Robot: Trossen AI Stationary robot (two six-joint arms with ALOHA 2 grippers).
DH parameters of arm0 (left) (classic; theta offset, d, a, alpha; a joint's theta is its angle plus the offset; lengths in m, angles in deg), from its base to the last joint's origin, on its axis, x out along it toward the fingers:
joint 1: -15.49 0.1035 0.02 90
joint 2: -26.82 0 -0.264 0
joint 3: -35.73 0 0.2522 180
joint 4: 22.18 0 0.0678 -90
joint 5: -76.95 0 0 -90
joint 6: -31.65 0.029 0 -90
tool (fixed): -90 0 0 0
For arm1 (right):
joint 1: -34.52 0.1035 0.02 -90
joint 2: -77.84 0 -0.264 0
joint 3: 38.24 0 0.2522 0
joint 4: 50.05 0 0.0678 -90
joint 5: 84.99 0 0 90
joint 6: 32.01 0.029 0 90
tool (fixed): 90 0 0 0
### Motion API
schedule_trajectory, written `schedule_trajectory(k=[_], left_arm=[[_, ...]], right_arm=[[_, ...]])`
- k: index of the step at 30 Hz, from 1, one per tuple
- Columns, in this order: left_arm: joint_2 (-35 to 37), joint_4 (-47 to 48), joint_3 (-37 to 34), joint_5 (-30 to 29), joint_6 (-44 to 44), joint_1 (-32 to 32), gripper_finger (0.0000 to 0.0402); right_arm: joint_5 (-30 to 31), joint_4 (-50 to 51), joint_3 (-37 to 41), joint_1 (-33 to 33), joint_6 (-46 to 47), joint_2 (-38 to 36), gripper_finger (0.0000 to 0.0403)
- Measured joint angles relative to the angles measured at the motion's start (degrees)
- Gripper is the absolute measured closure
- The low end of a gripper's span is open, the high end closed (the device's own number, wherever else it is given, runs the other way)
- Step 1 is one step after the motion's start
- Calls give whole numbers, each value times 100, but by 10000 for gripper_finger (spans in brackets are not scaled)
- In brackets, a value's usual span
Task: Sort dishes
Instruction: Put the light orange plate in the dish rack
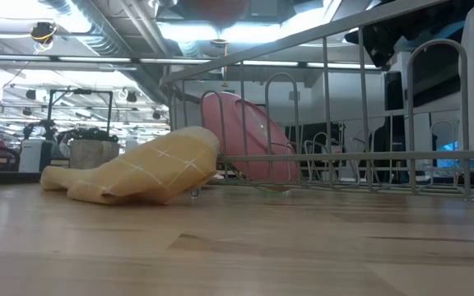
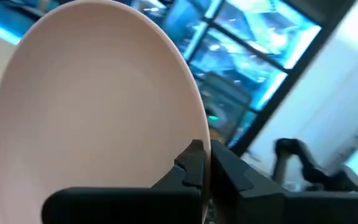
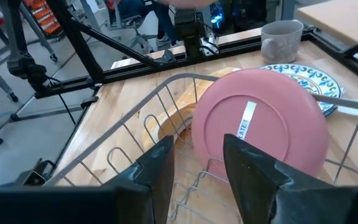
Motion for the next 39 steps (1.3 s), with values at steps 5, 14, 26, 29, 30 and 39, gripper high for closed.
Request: schedule_trajectory(k=[5, 14, 26, 29, 30, 39], left_arm=[[-1068, -1512, -191, -12, 120, -340, 401], [-2735, -2594, -199, -85, -728, -131, 401], [-3161, -2661, -202, 572, -1347, 614, 401], [-3161, -2353, -202, 666, -1458, 723, 401], [-3161, -2208, -202, 676, -1492, 747, 401], [-3157, -2183, -199, 698, -1464, 746, 401]], right_arm=[[148, -33, 0, 0, -230, 4, 260], [146, -27, -1, 0, -545, 4, 260], [142, 22, -2, 0, -547, 15, 260], [142, 37, -2, 0, -547, 15, 260], [142, 52, -2, 0, -547, 15, 260], [141, 74, -2, 0, -571, 15, 260]])
